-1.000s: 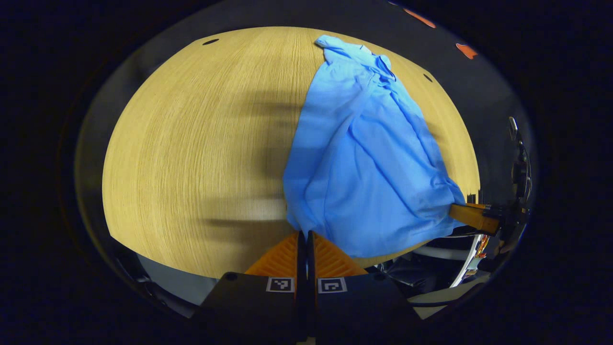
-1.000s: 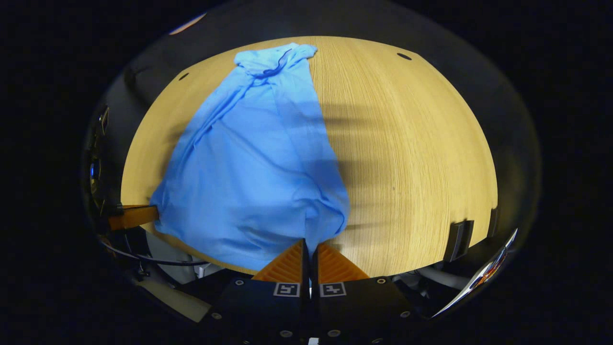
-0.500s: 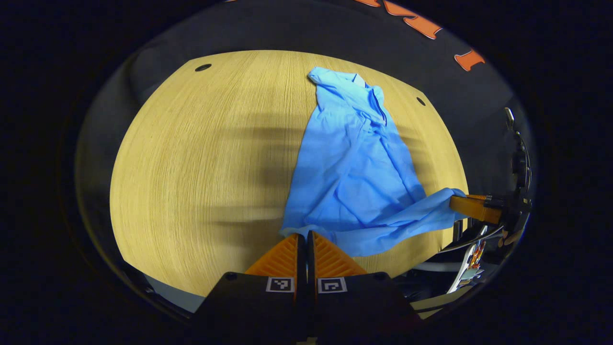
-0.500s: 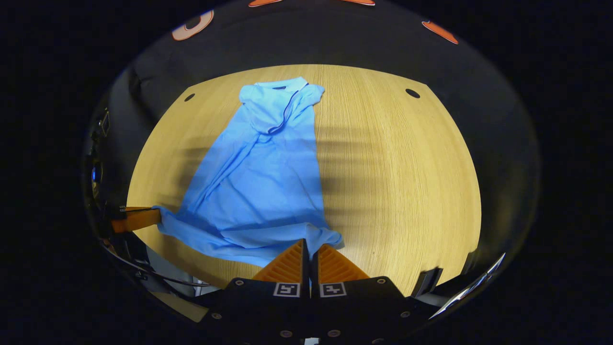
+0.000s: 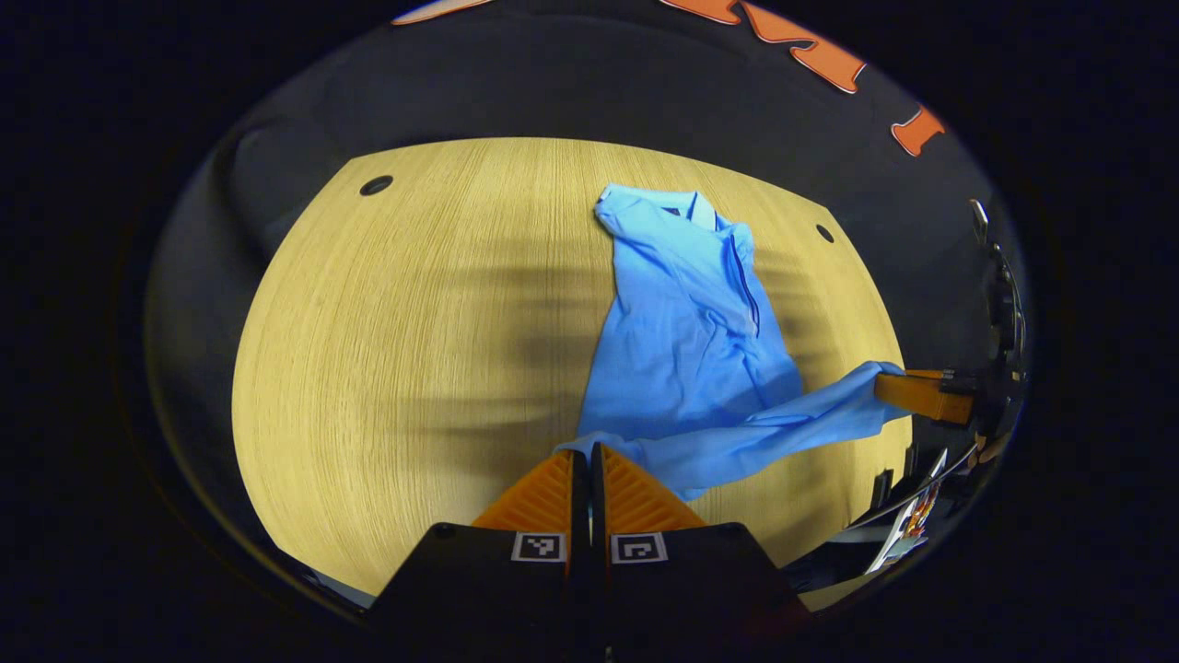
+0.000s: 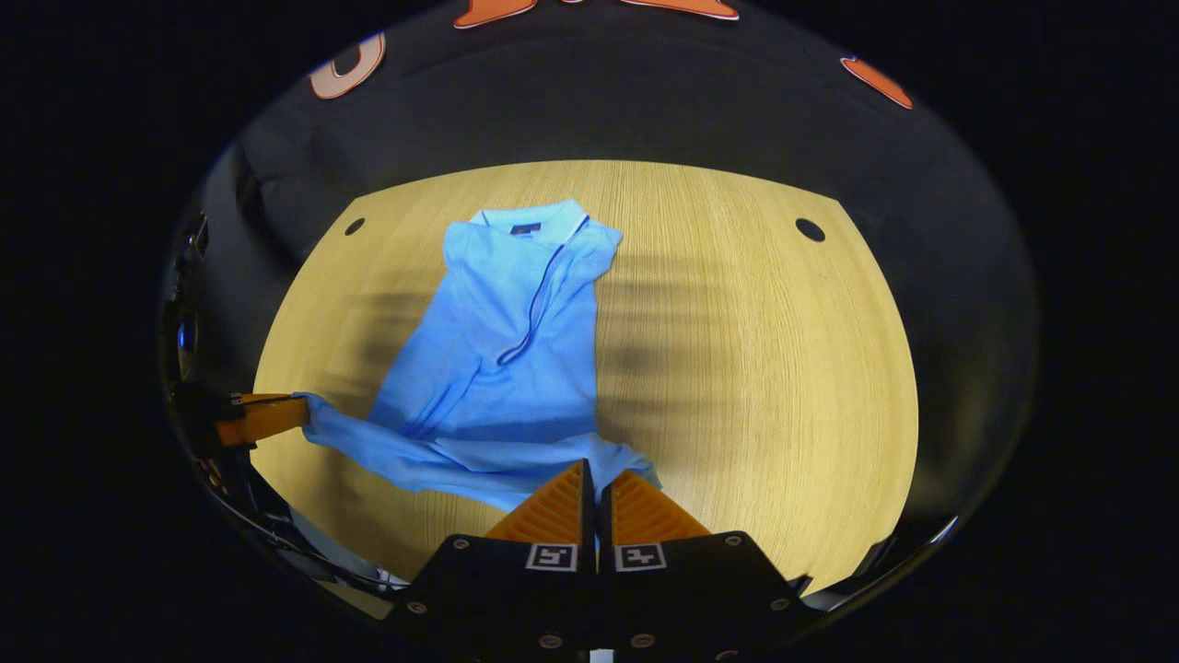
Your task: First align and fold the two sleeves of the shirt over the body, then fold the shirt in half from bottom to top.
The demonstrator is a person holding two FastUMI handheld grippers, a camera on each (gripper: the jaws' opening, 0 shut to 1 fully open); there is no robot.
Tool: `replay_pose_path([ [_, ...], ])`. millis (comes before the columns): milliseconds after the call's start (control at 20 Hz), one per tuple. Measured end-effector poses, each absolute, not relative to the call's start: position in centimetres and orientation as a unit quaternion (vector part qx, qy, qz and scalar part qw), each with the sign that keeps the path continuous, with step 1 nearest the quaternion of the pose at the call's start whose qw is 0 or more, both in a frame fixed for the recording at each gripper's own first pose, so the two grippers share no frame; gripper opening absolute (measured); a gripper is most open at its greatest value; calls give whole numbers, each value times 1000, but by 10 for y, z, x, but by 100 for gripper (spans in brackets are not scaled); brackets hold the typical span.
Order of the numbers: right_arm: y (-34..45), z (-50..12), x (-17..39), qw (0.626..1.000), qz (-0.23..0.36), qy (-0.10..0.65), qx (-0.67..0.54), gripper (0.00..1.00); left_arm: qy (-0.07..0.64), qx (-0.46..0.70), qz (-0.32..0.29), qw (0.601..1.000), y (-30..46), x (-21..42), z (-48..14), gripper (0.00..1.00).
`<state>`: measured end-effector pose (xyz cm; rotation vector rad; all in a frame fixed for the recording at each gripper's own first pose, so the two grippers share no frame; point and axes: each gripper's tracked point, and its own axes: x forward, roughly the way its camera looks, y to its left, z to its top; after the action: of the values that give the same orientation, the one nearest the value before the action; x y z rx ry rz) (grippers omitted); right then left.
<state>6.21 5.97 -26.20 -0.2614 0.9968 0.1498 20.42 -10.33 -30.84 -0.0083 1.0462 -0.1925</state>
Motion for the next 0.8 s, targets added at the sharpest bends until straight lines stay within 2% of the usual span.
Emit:
replay_pose_path([
  [550,68,-231,179,884,81,440,-132,1,449,1,-79,890,-116,334,-266,4],
  [800,72,-238,231,884,82,441,-130,0,446,-1,-65,893,-117,388,-273,4],
])
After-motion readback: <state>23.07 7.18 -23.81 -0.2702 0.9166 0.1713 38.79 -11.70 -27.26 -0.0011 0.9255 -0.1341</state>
